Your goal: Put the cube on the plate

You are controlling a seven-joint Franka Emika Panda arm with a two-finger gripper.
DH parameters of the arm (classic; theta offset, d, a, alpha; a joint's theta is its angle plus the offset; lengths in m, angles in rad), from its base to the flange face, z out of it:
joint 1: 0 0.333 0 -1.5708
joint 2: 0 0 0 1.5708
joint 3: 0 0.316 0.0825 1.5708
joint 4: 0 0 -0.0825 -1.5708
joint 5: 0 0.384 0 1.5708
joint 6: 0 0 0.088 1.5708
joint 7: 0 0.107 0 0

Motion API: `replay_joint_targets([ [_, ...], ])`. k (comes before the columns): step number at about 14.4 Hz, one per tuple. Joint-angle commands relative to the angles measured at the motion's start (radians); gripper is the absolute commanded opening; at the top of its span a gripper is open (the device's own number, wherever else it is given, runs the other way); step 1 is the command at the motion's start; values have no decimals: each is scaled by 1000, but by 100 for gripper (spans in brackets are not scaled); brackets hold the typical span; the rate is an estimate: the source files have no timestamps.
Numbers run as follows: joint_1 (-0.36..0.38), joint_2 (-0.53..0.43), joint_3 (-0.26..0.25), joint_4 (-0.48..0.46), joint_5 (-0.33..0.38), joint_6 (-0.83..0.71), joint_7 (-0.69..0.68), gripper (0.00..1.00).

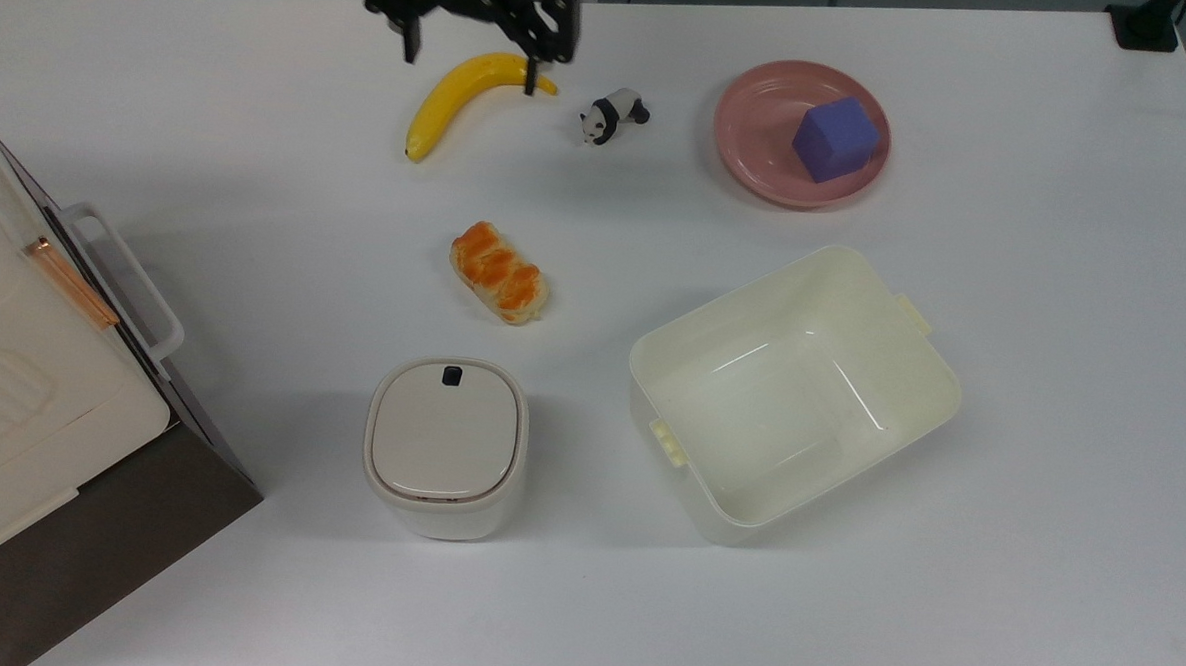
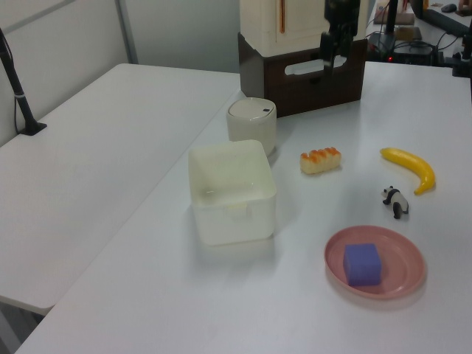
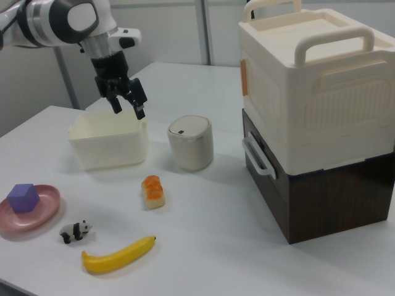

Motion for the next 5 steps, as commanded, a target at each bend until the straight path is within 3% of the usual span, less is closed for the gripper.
replay_joint_targets([
  [1, -113, -58, 70, -16, 58, -30, -71, 100],
  [2, -170, -58, 131, -19, 58, -33, -71, 100],
  [3, -190, -58, 153, -19, 58, -35, -70, 100],
  [5, -189, -58, 154, -17, 56, -54, -69, 100],
])
